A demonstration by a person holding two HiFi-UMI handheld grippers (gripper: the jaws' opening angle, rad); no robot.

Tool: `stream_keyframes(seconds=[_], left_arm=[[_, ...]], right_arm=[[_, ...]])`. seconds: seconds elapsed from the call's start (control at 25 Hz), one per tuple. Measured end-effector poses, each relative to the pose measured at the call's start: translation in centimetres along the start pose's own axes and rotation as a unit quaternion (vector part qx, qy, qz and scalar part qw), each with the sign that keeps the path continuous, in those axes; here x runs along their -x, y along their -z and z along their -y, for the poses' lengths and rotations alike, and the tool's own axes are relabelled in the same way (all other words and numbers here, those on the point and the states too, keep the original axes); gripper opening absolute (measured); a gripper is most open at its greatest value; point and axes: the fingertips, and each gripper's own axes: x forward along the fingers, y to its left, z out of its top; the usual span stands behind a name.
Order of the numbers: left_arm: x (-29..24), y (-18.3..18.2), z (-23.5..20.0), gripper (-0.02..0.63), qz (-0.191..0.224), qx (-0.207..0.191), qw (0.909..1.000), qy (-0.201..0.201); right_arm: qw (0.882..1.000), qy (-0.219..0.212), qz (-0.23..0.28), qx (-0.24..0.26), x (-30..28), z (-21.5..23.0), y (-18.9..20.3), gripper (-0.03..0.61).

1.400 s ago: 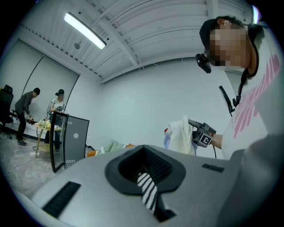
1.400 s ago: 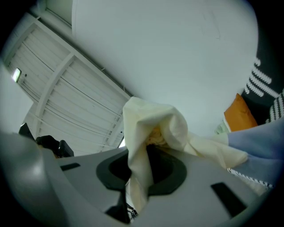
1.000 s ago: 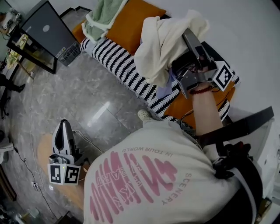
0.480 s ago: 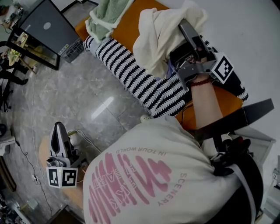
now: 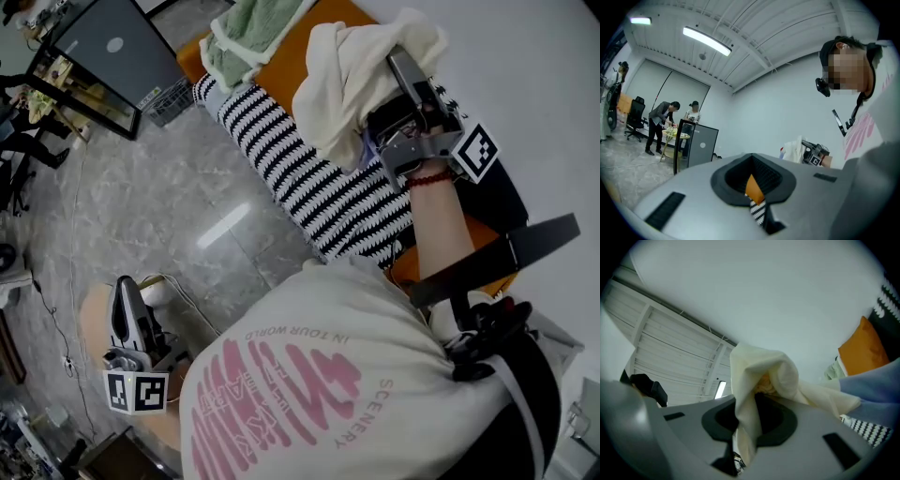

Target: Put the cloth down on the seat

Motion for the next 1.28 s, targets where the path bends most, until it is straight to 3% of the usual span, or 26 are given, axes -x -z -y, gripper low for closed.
stream_keyframes(seconds=[0.12, 0.32, 0.56, 0.76, 0.96, 1.28], left_arm=[[-1.1, 1.1, -0.4, 0.008, -0.014, 0.001, 0.9998, -0.014], [0.3, 0.0, 0.0, 0.008, 0.005, 0.006, 0.9999, -0.012], [-4.4, 1.0, -0.3, 0.008, -0.022, 0.014, 0.9993, -0.028], [-6.0, 2.7, -0.3, 0.008, -0.045, 0.018, 0.998, -0.04], [-6.0, 4.3, -1.0, 0.008, -0.072, 0.033, 0.9954, -0.055], [-6.3, 5.1, -0.2, 0.008, -0.088, 0.057, 0.993, -0.054]], right_arm=[[1.0, 0.022, -0.003, -0.018, -0.2, 4.1, 0.5, 0.069], [0.996, 0.079, -0.022, -0.033, 2.5, 7.2, 3.4, 0.069], [0.982, 0.165, -0.073, -0.047, 3.1, 17.0, 5.9, 0.069], [0.969, 0.21, -0.112, -0.062, 5.6, 23.4, 8.6, 0.069], [0.938, 0.309, -0.149, -0.054, 9.7, 28.9, 11.6, 0.069], [0.896, 0.381, -0.224, -0.038, 14.1, 32.1, 14.8, 0.069]])
